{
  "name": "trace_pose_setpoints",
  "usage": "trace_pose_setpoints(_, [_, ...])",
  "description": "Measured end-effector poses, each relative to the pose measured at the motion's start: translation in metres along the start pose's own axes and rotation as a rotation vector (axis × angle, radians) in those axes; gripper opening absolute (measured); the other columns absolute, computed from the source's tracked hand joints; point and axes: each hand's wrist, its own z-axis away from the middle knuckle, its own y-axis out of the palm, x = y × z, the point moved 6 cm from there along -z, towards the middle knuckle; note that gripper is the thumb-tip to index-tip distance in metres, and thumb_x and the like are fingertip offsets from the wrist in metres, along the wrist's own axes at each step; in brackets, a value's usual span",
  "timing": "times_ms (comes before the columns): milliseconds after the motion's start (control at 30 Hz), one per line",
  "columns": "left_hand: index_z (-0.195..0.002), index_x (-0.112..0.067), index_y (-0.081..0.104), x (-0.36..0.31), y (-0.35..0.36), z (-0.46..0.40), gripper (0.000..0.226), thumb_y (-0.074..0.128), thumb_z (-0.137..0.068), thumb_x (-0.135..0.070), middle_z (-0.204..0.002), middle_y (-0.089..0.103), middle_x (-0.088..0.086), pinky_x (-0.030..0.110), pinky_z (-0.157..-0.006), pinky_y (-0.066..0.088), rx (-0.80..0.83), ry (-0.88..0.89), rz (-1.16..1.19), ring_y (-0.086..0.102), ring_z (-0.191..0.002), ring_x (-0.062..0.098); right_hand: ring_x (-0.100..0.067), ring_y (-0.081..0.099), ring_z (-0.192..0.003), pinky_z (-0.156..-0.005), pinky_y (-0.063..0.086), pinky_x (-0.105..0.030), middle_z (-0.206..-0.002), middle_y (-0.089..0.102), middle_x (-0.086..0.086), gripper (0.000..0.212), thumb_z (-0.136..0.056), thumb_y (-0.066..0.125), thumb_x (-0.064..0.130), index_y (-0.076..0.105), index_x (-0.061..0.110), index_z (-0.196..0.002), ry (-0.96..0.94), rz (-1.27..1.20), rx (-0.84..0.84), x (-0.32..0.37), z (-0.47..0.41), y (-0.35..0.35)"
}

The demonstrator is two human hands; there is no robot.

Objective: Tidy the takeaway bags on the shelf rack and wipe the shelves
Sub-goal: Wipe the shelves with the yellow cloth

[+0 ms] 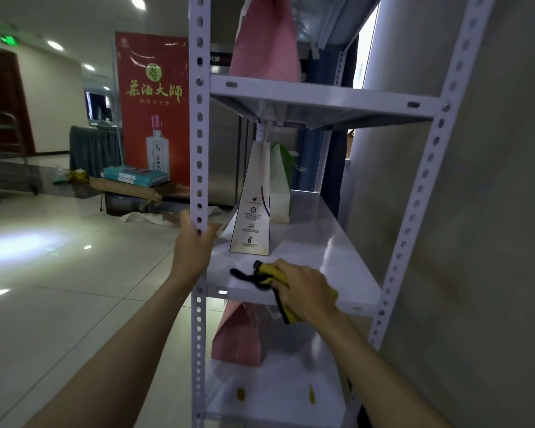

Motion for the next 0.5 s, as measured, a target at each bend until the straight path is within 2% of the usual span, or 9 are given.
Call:
trace_pose_setpoints(100, [-0.113, -0.009, 0.037, 0.002, 0.002, 0.010, 0.019, 0.053, -0.102, -0.011, -0.079, 0.048, 0.000, 0.032, -0.059, 0.041, 0.022, -0.060, -0.032, 0.049, -0.067, 0.018, -0.021, 0.069, -0.092, -0.069, 0.049, -0.032, -0.108, 0.074, 0.010, 0.026, -0.099, 0.054, 0.035, 0.059, 0.039, -0.123, -0.126, -0.070, -0.052, 0.010, 0.026, -0.002])
trace_pose_setpoints(200, [-0.114, -0.008, 0.035, 0.014, 0.004, 0.026, 0.019, 0.051, -0.103, -0.012, -0.080, 0.049, 0.002, 0.032, -0.059, 0.042, 0.047, -0.097, -0.061, 0.049, -0.066, 0.021, -0.013, 0.071, -0.095, -0.074, 0.057, -0.029, -0.115, 0.073, 0.016, 0.035, -0.094, 0.057, 0.028, 0.063, 0.042, -0.125, -0.207, -0.128, -0.153, 0.012, 0.057, 0.006])
trace_pose_setpoints(300, [-0.114, -0.010, 0.033, 0.037, 0.007, 0.041, 0.020, 0.050, -0.104, -0.016, -0.085, 0.050, 0.002, 0.040, -0.067, 0.049, 0.046, -0.147, -0.078, 0.053, -0.071, 0.024, -0.009, 0.070, -0.103, -0.081, 0.059, -0.027, -0.123, 0.070, 0.020, 0.044, -0.093, 0.051, 0.023, 0.060, 0.045, -0.130, -0.259, -0.105, -0.019, 0.013, 0.089, 0.043])
trace_pose_setpoints(367, [-0.111, -0.013, 0.033, 0.047, 0.010, 0.048, 0.020, 0.051, -0.105, -0.020, -0.084, 0.049, -0.001, 0.038, -0.063, 0.048, 0.031, -0.135, -0.077, 0.054, -0.071, 0.021, -0.008, 0.069, -0.105, -0.081, 0.059, -0.029, -0.125, 0.068, 0.023, 0.048, -0.095, 0.049, 0.023, 0.051, 0.050, -0.134, -0.212, -0.096, 0.084, 0.006, 0.105, 0.070])
trace_pose_setpoints(500, [-0.108, -0.014, 0.034, 0.062, 0.014, 0.064, 0.024, 0.051, -0.106, -0.031, -0.081, 0.049, -0.004, 0.030, -0.055, 0.040, 0.008, -0.086, -0.032, 0.052, -0.067, 0.015, -0.005, 0.065, -0.089, -0.072, 0.053, -0.026, -0.110, 0.068, 0.018, 0.045, -0.096, 0.048, 0.019, 0.049, 0.051, -0.127, -0.148, -0.157, 0.142, -0.012, 0.124, 0.122])
